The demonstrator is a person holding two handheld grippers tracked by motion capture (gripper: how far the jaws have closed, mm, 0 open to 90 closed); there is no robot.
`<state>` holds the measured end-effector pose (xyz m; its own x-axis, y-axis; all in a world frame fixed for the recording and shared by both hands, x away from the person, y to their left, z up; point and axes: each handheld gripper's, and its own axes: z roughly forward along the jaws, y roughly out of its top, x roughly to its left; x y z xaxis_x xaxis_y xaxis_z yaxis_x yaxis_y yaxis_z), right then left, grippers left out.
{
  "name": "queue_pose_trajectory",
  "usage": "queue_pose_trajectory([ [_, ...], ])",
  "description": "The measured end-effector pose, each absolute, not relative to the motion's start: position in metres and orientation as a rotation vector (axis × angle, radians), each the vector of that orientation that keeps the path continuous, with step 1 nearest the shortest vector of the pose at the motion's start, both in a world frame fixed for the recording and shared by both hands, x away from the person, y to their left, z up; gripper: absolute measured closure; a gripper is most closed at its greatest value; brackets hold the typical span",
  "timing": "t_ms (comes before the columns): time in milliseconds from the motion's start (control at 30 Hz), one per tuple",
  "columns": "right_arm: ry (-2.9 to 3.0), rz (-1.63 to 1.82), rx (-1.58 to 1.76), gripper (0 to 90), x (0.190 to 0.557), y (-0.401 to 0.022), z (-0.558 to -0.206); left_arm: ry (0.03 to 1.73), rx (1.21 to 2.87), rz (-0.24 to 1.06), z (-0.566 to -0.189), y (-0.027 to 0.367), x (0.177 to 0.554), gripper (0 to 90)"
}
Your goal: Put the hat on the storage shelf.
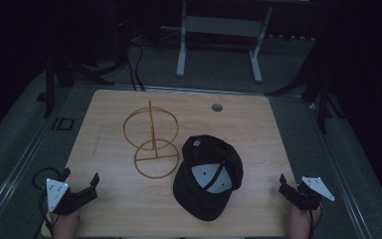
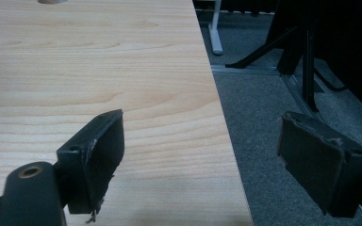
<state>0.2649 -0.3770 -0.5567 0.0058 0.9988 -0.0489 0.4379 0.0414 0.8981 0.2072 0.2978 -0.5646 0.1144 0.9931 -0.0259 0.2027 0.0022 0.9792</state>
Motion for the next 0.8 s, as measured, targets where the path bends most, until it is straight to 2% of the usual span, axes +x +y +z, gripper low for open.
queue_pose_trajectory([
  [233,1.541,0.936,1.523,15.3,0.265,-0.381,-0.556,1.277,1.403,1.011,-0.565,0.297,0.208,3.1],
  [433,1.671,0.906,1.474,13.9,0.273,-0.364,-0.551,1.274,1.411,1.013,-0.565,0.297,0.208,3.1],
  [667,1.726,0.998,1.404,13.4,0.272,-0.339,-0.515,1.279,1.421,1.01,-0.565,0.297,0.207,3.1],
  [800,1.752,1.112,1.351,13.0,0.269,-0.32,-0.482,1.279,1.421,1.008,-0.565,0.297,0.207,3.1],
])
